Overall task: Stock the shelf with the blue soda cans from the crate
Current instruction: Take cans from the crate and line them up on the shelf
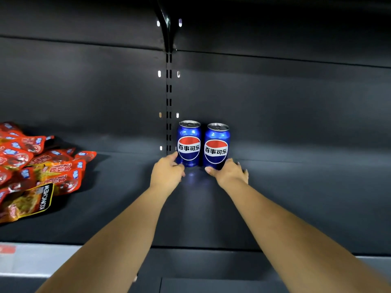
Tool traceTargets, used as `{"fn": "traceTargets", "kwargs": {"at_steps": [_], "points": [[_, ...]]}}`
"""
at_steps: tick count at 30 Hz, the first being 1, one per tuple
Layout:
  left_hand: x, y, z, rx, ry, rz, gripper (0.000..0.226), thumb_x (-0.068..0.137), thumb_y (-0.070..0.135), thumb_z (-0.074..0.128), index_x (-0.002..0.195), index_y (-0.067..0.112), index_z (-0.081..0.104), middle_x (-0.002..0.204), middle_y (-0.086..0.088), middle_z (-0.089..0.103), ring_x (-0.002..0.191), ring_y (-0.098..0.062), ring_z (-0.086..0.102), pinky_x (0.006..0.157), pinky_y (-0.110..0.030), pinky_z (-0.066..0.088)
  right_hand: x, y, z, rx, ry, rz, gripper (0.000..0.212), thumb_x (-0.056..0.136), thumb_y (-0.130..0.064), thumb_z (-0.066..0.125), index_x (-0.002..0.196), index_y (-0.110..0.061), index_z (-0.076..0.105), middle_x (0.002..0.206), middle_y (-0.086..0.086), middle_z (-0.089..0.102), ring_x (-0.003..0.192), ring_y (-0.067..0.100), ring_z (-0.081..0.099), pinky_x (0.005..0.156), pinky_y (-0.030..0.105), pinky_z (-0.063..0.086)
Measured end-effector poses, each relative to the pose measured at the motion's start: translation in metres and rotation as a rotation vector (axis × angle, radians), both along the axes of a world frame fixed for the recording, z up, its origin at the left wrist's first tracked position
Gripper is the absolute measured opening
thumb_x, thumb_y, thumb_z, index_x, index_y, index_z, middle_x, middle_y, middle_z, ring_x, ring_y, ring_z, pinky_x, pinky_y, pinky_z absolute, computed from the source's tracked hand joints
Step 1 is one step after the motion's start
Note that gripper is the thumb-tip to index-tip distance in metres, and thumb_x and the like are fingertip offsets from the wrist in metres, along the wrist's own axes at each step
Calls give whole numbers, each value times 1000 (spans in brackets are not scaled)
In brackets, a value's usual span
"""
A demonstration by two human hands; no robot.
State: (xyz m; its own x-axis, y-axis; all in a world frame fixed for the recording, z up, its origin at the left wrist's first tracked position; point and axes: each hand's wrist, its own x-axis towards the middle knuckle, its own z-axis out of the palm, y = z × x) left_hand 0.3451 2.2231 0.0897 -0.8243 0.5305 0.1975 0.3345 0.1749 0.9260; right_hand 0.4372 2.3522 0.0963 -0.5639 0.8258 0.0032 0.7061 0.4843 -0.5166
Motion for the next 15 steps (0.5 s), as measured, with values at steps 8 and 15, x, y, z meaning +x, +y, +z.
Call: {"fn": "traceTargets", "kwargs": {"at_steps": [8, 15], "points": [[1, 0, 0, -17, 37, -7, 45, 90, 2, 48, 135, 13, 50, 66, -4, 60, 70, -19, 55, 84, -43, 51, 6, -9, 2, 47, -74, 42, 81, 96, -54, 39, 152, -10, 0, 157, 10, 18, 147, 21, 5, 117, 41, 5], [2, -1, 1, -14, 44, -6, 46, 92, 2, 48, 136, 12, 48, 64, -4, 58, 61, -15, 51, 80, -37, 50, 5, -11, 2, 100, -65, 36, 67, 100, -44, 33, 151, -8, 8, 155, 8, 24, 147, 24, 8, 117, 44, 8]]}}
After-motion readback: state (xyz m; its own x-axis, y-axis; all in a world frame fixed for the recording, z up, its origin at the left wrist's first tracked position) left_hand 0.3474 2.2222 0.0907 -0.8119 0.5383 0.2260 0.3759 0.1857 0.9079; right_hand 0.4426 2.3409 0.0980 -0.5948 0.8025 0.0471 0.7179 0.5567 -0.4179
